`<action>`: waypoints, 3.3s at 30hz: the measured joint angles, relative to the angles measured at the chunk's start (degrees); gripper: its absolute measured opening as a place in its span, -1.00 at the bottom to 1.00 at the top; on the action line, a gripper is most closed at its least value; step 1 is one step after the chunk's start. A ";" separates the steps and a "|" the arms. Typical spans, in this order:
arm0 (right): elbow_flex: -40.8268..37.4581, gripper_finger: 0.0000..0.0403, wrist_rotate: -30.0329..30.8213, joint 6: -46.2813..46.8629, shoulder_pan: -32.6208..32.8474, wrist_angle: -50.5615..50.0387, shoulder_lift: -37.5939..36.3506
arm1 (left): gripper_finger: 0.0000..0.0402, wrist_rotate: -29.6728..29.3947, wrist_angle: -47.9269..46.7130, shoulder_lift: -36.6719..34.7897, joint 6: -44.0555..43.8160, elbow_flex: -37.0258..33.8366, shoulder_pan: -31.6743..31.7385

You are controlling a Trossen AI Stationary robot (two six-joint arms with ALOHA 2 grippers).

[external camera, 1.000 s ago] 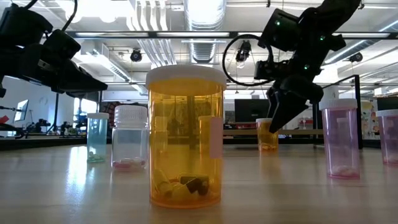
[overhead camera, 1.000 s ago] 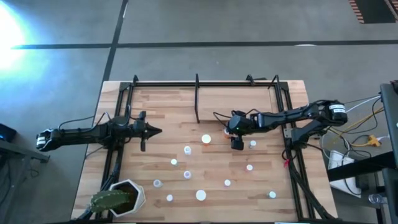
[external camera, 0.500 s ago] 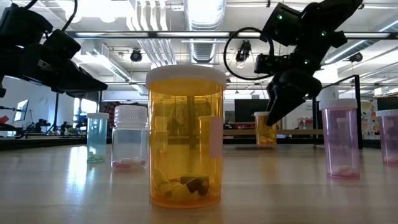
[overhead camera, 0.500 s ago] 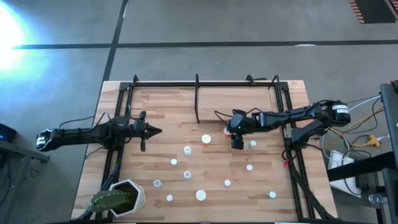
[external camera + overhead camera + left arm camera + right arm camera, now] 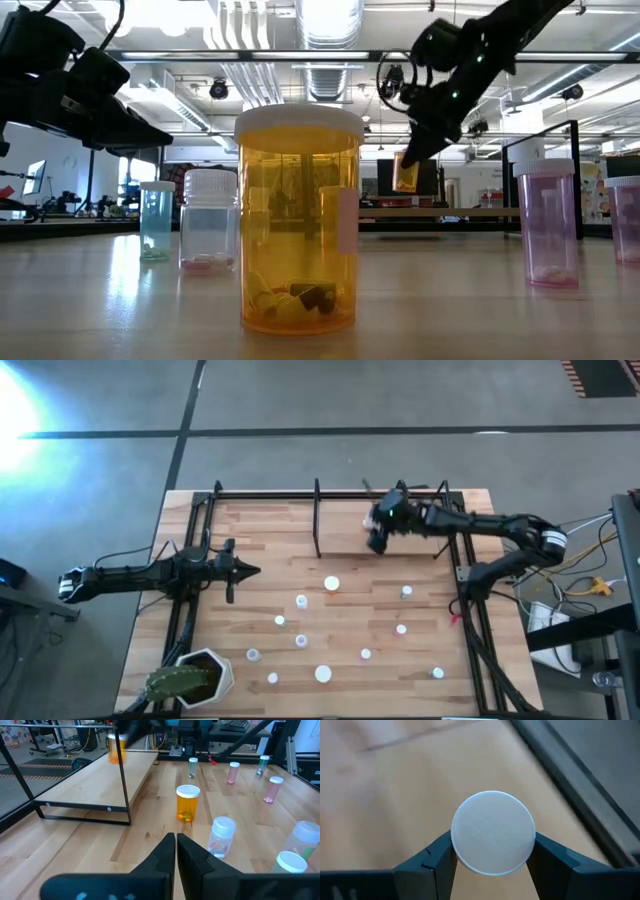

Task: Pick and place medicine bottles onto shelf by color
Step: Put the top orange pill bottle on the shelf

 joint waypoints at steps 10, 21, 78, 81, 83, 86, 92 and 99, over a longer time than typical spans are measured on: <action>7.06 -0.02 -6.40 -0.39 -14.17 -3.84 8.43 | -1.00 0.00 -0.01 0.00 0.00 0.02 0.01; 11.04 -0.02 -6.64 -1.92 -15.02 -7.95 12.53 | -1.00 0.00 -0.02 0.00 0.02 0.00 0.00; -17.64 0.28 -26.05 1.72 5.58 -7.43 -25.43 | -1.00 0.00 0.00 0.00 0.02 0.02 0.00; -18.49 0.28 -26.08 1.51 10.03 -5.40 -24.74 | -1.00 0.00 -0.02 0.00 0.00 0.02 0.00; -18.84 0.28 -26.02 1.04 12.91 -4.34 -24.03 | -1.00 0.00 0.00 0.00 0.02 0.02 0.00; -19.68 0.28 -24.29 0.91 17.02 1.11 -22.10 | -1.00 0.00 0.00 0.00 0.02 0.02 0.02; -23.01 0.28 -22.59 1.89 21.30 21.65 -13.74 | -1.00 0.00 0.00 0.00 0.00 0.02 0.01; -21.21 0.28 -22.43 5.69 21.27 37.85 1.47 | -1.00 0.00 -0.02 0.00 0.00 0.02 0.01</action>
